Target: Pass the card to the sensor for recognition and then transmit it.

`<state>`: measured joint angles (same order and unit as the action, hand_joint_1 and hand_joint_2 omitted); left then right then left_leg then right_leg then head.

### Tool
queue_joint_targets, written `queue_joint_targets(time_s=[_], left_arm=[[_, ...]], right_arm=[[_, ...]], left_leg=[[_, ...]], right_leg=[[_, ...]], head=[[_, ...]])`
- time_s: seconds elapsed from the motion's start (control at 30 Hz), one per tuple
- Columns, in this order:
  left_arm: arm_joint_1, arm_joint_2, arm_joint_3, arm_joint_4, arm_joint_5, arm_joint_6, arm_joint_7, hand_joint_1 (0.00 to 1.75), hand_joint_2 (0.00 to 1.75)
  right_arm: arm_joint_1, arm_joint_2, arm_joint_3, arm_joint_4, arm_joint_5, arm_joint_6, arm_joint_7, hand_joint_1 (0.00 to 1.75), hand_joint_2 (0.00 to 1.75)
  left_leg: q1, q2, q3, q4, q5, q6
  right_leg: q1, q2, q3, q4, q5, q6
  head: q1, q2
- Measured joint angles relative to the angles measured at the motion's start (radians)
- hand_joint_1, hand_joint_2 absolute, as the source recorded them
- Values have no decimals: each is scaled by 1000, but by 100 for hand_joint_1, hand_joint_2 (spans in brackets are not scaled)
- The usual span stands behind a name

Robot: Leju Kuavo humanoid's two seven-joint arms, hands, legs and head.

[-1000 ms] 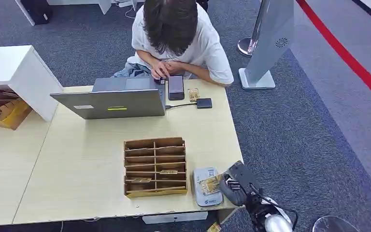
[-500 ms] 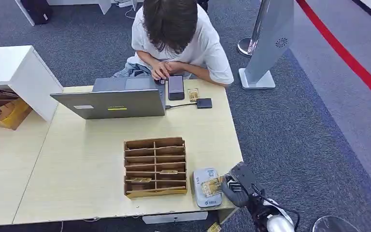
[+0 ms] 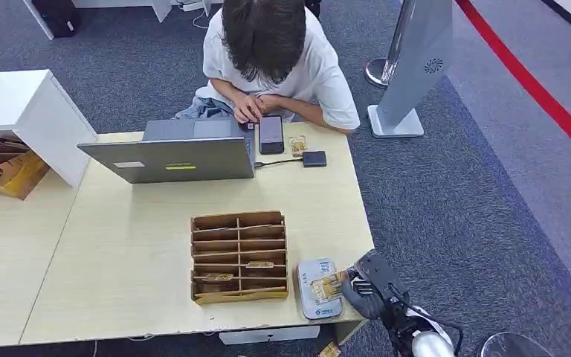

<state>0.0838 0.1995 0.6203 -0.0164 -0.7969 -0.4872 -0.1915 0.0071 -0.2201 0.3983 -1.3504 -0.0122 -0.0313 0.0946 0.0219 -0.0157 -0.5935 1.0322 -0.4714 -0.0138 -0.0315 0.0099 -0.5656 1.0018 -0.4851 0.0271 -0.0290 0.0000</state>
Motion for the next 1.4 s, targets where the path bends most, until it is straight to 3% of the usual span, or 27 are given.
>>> queue_joint_targets(time_s=[1.4], left_arm=[[1,19,27,0,-34,-17,0,0,0]], right_arm=[[-22,-16,50,28,-27,-42,-23,175,175]], left_leg=[[0,0,2,0,0,0]], right_leg=[[0,0,1,0,0,0]], head=[[0,0]])
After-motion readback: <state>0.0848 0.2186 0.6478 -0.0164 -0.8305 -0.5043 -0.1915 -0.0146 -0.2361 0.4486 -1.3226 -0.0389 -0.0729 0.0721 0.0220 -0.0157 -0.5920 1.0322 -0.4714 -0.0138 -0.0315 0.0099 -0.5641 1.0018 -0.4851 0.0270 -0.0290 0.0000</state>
